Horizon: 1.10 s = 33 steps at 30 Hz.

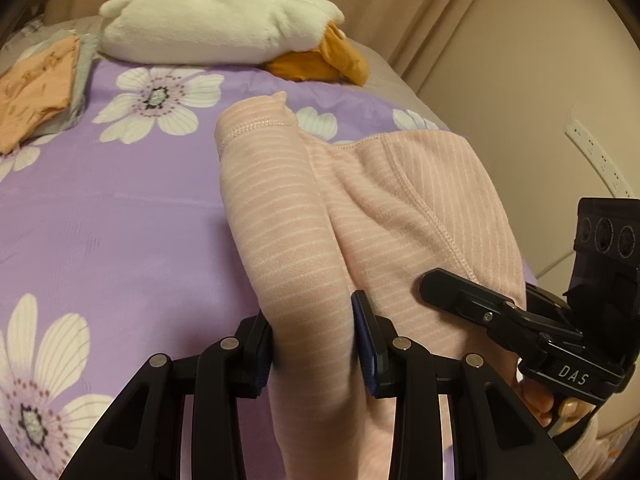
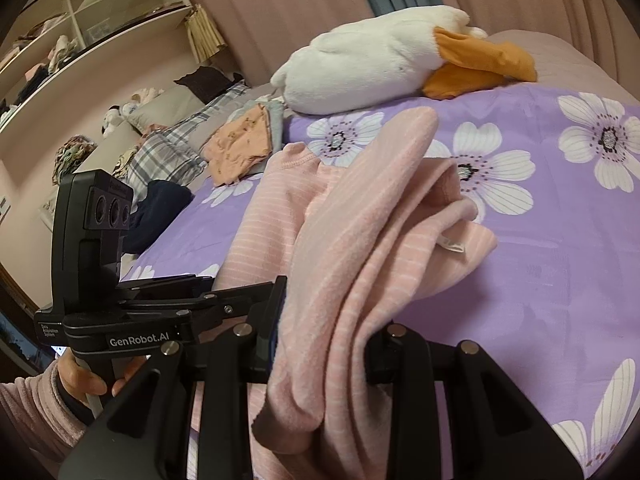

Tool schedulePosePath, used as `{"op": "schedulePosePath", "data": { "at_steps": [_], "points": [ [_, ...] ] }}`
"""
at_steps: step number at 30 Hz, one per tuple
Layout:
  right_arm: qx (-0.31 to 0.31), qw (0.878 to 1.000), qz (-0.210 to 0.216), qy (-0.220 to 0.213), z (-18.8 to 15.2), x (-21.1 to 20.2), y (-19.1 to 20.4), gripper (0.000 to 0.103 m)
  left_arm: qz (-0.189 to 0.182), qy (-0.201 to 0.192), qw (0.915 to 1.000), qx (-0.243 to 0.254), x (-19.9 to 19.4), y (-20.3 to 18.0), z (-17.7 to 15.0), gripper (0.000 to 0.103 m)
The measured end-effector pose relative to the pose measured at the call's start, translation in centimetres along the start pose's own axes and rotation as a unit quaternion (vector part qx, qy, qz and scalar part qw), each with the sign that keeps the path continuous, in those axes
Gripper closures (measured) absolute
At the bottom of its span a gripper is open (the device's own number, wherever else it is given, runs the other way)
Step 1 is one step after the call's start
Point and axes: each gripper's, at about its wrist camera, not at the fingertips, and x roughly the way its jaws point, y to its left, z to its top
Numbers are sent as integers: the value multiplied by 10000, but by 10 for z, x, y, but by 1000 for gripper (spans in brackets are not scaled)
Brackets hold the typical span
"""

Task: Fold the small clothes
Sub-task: 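Hold the lifted side with the right tool and carry it across the shirt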

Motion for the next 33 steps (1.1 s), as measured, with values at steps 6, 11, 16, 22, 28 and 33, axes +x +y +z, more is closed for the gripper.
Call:
{"op": "schedulePosePath", "data": {
  "at_steps": [6, 11, 16, 22, 28, 33],
  "points": [
    [-79, 9999, 141, 51, 2, 9, 16, 73, 119, -87, 9998, -91, -13, 11, -5, 69],
    [-129, 9997, 205, 99, 3, 18, 25, 73, 204, -123, 9996, -157, -17, 21, -7, 69],
    [-185, 9994, 243, 160, 9, 29, 31, 73, 236, -159, 9993, -230, -18, 29, -6, 69],
    [-272, 9990, 272, 248, 16, 46, 34, 73, 252, -158, 9990, -332, -13, 43, -1, 69],
    [-318, 9984, 309, 337, 22, 66, 35, 73, 305, -132, 9985, -426, -6, 59, 5, 69],
    [-303, 9981, 333, 413, 25, 81, 34, 73, 351, -92, 9981, -495, 1, 69, 9, 69]
  ]
}}
